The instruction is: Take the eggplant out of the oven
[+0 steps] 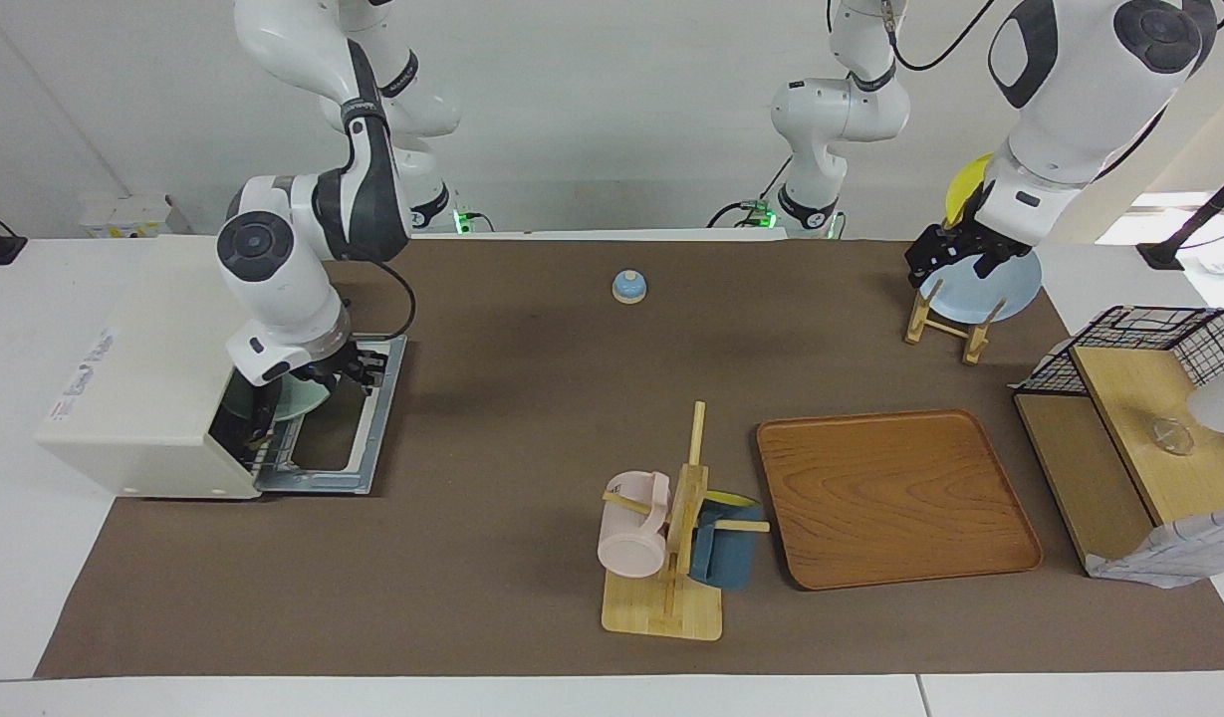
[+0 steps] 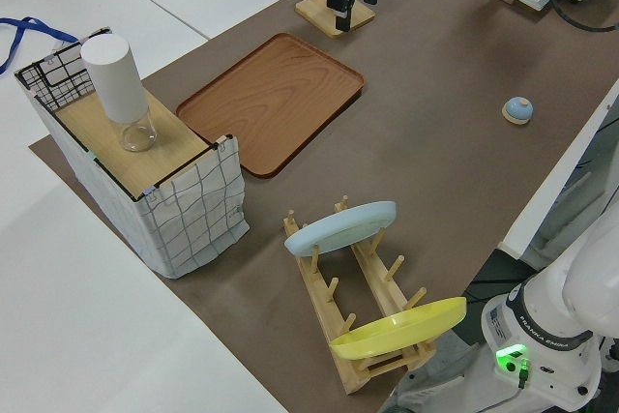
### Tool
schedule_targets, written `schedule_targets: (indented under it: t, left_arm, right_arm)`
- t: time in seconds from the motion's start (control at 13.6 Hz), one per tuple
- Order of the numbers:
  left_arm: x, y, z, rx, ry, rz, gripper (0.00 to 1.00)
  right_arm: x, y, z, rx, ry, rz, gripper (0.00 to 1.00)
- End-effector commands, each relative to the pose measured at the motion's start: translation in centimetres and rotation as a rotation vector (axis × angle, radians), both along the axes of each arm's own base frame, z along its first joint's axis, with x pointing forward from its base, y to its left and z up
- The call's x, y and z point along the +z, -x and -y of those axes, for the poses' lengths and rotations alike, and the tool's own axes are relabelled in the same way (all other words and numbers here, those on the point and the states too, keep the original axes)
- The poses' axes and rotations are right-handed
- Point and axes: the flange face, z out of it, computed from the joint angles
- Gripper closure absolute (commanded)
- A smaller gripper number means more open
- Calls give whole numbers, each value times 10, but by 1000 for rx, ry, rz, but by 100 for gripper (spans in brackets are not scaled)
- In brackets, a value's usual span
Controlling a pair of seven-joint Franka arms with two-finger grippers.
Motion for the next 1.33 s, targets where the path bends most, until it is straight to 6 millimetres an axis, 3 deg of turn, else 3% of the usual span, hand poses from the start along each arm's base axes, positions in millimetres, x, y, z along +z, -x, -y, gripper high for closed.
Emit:
schedule_targets:
  t: [0.0, 0.22, 0.44, 0.52, 0.66, 0.74, 1.03, 1.25]
  left_arm:
    - [3, 3, -1, -4, 5, -4, 0]
    - [3, 3, -1, -4, 5, -4, 0]
    - [3, 3, -1, -4, 5, -4, 0]
    - [3, 3, -1, -4, 5, -4, 0]
    - [3, 3, -1, -4, 5, -4, 0]
    - [3, 3, -1, -4, 5, -4, 0]
    - [3, 3, 0, -5, 5, -4, 0]
    - [4, 5, 10, -28, 6, -1, 0]
  right_arm:
    - [-6, 14, -2, 106, 59, -18, 49]
    - [-18, 23, 0, 116, 61, -21, 55]
    - [-20, 23, -1, 183, 91, -37, 81]
    - [-19, 24, -2, 187, 94, -42, 84]
    - [-19, 23, -3, 196, 93, -41, 100]
    - [-18, 22, -6, 210, 93, -41, 100]
    - [0, 16, -98, 298, 123, -45, 100]
    - [-5, 19, -187, 230, 178, -56, 100]
